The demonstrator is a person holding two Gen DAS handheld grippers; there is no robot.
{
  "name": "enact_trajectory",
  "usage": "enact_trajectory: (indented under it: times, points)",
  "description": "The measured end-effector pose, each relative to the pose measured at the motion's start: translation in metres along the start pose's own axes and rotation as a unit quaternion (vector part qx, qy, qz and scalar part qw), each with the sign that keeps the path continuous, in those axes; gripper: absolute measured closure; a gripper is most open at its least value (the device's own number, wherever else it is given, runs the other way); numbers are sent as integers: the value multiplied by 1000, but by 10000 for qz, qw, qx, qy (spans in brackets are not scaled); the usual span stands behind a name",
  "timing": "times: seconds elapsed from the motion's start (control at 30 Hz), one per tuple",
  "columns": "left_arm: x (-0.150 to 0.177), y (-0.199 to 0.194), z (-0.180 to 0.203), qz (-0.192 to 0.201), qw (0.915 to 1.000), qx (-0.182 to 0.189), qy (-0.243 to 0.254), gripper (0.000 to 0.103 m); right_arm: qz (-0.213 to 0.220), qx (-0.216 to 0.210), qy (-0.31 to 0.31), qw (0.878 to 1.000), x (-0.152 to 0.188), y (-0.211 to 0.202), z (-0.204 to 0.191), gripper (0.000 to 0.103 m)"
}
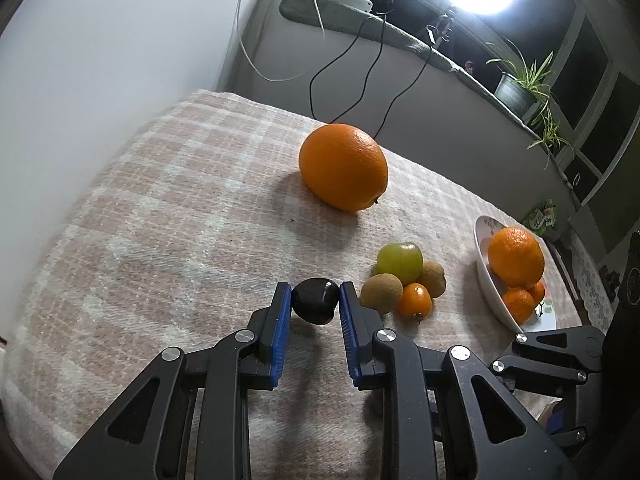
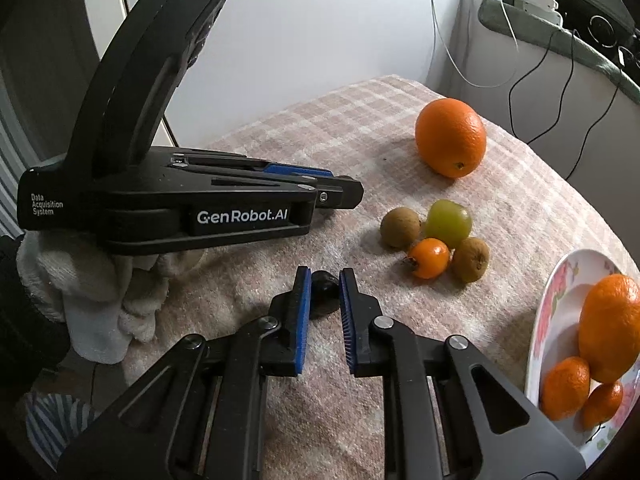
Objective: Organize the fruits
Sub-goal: 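Close the left tool on a dark plum while the right tool grasps another dark plum, then carry both held dark plums over the white floral plate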
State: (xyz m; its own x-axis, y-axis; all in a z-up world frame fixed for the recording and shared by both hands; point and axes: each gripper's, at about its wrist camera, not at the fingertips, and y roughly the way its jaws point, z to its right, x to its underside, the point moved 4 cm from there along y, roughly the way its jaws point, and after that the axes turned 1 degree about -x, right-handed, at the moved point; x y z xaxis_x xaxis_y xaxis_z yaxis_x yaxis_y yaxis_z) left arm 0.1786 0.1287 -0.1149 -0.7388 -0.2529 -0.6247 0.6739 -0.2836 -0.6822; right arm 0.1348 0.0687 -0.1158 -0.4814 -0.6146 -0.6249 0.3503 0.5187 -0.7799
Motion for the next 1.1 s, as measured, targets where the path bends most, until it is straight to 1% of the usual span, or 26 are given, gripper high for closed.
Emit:
enact_trajectory:
  times: [0.03, 0.07, 0.13, 0.17, 0.27, 0.4, 0.43, 0.47, 0.63, 0.77, 0.97, 1.1]
  points:
    - [0, 0, -1, 8, 10000, 4, -8, 81, 4, 21, -16, 10000, -1, 0, 0, 86]
    - [0, 0, -1, 13, 10000, 4, -9, 81, -19, 48, -37, 10000, -2, 1, -1, 79]
    - [1, 0, 0, 22, 10000, 10, -3, 81, -43, 72, -82, 9999, -1, 3, -2, 71]
    - [1, 0, 0, 25, 10000, 14, 0, 81, -75, 118, -134, 9998, 0, 6, -3, 69]
    - [1, 0, -1, 32, 10000, 18, -8, 81, -109, 198, -194, 9996, 2, 8, -3, 68]
    - [1, -1, -1, 39, 10000, 17, -11, 81, -170, 197, -68, 9996, 5, 9, 4, 69]
    - [1, -1, -1, 43, 10000, 14, -6, 81, -200, 197, -35, 9996, 7, 9, 6, 76]
    - [1, -2, -1, 46, 10000, 11, 1, 81, -219, 187, -8, 9996, 8, 10, 7, 76]
    - [1, -7, 2, 87, 10000, 6, 40, 81, -61, 117, 171, 9998, 9, 0, 13, 76]
    - [3, -11, 9, 124, 9999, 39, 91, 81, 80, 71, 297, 9995, 10, -14, 17, 76]
    - [6, -18, 30, 216, 9992, 213, 276, 81, 344, 116, 495, 9981, 24, -49, 32, 76]
    - [10, -21, 52, 252, 9980, 373, 441, 81, 531, 288, 636, 9961, 38, -75, 46, 76]
